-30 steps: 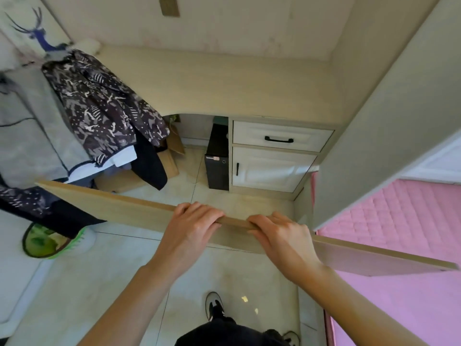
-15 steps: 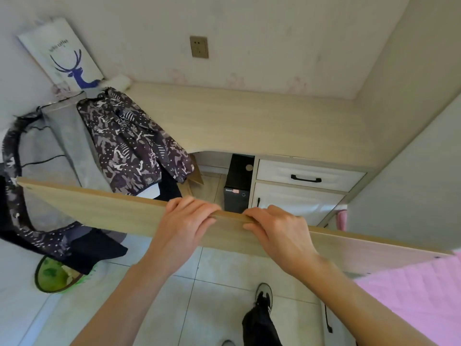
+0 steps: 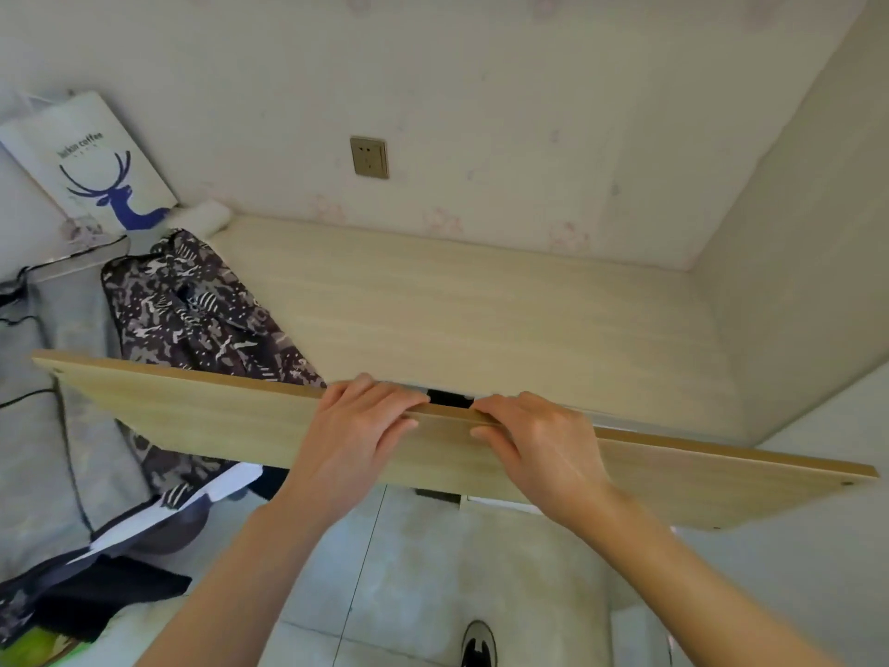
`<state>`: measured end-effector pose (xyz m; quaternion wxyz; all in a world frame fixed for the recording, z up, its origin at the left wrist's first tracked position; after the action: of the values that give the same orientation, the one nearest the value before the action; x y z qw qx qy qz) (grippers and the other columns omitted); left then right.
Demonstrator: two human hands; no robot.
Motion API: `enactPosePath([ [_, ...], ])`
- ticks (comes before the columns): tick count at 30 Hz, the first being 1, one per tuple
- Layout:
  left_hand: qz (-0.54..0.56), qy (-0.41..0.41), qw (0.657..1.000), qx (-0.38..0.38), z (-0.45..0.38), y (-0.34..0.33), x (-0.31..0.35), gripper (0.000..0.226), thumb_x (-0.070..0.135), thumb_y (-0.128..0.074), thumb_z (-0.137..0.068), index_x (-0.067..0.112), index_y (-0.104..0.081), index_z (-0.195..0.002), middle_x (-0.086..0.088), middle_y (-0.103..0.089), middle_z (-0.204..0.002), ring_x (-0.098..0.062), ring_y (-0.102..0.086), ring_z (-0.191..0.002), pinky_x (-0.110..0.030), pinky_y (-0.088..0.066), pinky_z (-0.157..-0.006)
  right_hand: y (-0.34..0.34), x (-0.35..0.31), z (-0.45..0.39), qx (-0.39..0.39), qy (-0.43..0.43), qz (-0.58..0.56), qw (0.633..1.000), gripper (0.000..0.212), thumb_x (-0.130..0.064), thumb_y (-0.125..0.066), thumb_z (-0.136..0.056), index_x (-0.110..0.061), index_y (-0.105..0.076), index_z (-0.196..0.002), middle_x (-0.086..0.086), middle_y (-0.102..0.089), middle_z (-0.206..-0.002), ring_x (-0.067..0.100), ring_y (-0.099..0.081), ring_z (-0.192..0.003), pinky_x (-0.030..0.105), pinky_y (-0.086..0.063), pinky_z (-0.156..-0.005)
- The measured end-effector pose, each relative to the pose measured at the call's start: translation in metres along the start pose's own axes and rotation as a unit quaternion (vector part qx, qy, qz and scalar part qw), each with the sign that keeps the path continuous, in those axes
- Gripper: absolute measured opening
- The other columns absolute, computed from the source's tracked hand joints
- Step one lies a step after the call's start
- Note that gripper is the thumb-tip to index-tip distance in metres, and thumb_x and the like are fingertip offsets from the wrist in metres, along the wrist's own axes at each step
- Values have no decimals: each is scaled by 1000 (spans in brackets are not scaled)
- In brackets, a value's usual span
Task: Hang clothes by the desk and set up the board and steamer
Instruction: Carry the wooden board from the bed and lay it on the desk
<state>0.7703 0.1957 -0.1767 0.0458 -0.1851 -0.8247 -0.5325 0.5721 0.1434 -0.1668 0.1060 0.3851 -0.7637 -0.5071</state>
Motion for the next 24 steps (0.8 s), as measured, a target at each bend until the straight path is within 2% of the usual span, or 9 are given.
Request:
enactPosePath([
  [6, 9, -1, 1000, 4, -77, -32, -3, 29, 34, -44, -94, 23, -65, -111, 14, -65, -96, -13, -49, -84, -25, -27, -78, -3, 60, -52, -10, -17, 21, 1000, 14, -29, -74, -82, -25, -68, -94, -11, -65, -68, 14, -58, -58, 28, -42, -53],
  [10, 10, -2, 1000, 11, -117, -48, -14, 29, 33, -45, -93, 24, -66, -111, 14, -66, -95, -13, -49, -83, -27, -30, -77, -5, 88, -81, -23, -35, 30, 999, 14, -30, -71, -84, -26, -68, -97, -11, -66, -71, 14, -58, -61, 26, -35, -59],
  [14, 16, -8, 1000, 7, -154, -63, -28, 27, 33, -48, -93, 24, -66, -112, 15, -66, -93, -13, -50, -82, -27, -29, -75, -11, 111, -110, -76, -67, -5, 995, 21, -34, -59, -93, -24, -66, -109, -7, -68, -85, 17, -59, -75, 30, -34, -69],
  [18, 35, -18, 999, 10, -186, -78, -48, 27, 32, -48, -94, 24, -66, -112, 15, -65, -95, -14, -49, -82, -28, -31, -74, -25, 133, -137, -74, -73, 6, 995, 21, -37, -56, -93, -25, -65, -109, -9, -67, -83, 14, -58, -74, 34, -42, -73],
  [24, 64, -24, 998, -11, -239, -97, -85, 26, 29, -50, -92, 25, -66, -112, 15, -65, -96, -14, -49, -84, -32, -33, -75, -47, 155, -185, -77, -110, 36, 990, 19, -36, -57, -92, -25, -65, -106, -7, -68, -84, 18, -60, -78, 31, -35, -71],
])
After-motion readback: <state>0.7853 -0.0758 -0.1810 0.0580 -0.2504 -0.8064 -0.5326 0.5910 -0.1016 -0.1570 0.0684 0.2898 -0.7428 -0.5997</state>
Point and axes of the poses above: each hand's wrist, its own z-axis away from the middle knuckle, its own y-axis out of the back of the hand, x = y × z, the point moved 3 cm from there along -z, towards the middle knuckle
